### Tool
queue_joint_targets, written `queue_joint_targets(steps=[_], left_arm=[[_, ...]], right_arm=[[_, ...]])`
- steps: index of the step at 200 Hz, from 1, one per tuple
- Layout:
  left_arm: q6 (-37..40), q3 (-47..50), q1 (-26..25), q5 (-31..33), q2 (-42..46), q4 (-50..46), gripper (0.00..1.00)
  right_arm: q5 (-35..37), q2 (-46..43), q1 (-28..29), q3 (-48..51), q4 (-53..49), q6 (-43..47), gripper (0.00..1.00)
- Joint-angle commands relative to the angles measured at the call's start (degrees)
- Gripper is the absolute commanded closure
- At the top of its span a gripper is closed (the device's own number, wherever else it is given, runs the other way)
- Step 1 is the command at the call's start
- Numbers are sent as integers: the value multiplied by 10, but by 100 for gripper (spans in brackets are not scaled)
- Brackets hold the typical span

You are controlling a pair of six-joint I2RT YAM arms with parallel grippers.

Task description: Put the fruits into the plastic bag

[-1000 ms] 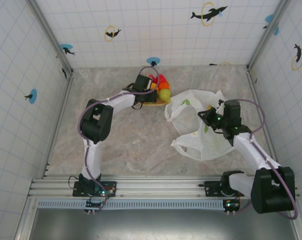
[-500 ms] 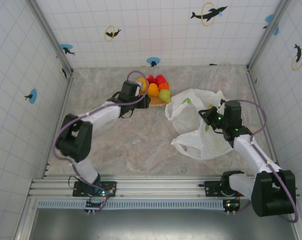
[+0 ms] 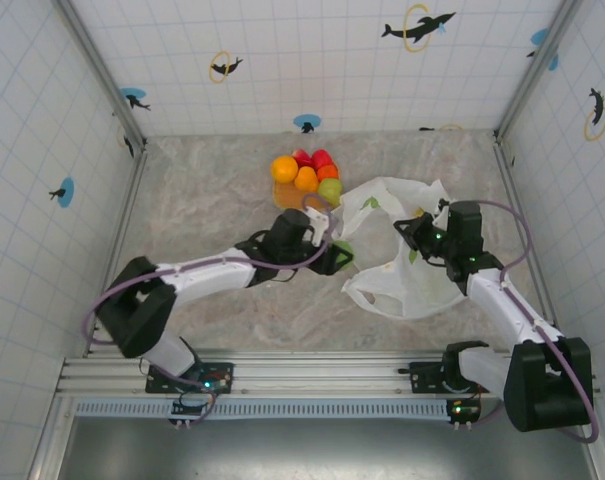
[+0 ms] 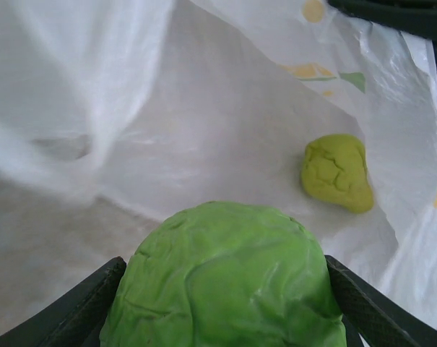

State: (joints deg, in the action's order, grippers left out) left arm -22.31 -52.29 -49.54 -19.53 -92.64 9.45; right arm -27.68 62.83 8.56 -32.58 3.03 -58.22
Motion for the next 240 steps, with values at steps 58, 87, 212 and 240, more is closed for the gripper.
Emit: queue_joint_targets(steps=[58,87,212,240], left_arm=[[-39,-160,-41,-9,-190,110,39],[-122,-157,-43,29,-228,192,39],[-276,-257,-65,68,-373,292,26],[-253,-246,-62,62,-356,284,14]], right_arm=[[-57,-25,1,9,85,-100,100],[-57,-37,0,34,138,-171,100],[-25,-47,-4,108,197,-222,100],[-29,-45,-12,110,197,-218,100]])
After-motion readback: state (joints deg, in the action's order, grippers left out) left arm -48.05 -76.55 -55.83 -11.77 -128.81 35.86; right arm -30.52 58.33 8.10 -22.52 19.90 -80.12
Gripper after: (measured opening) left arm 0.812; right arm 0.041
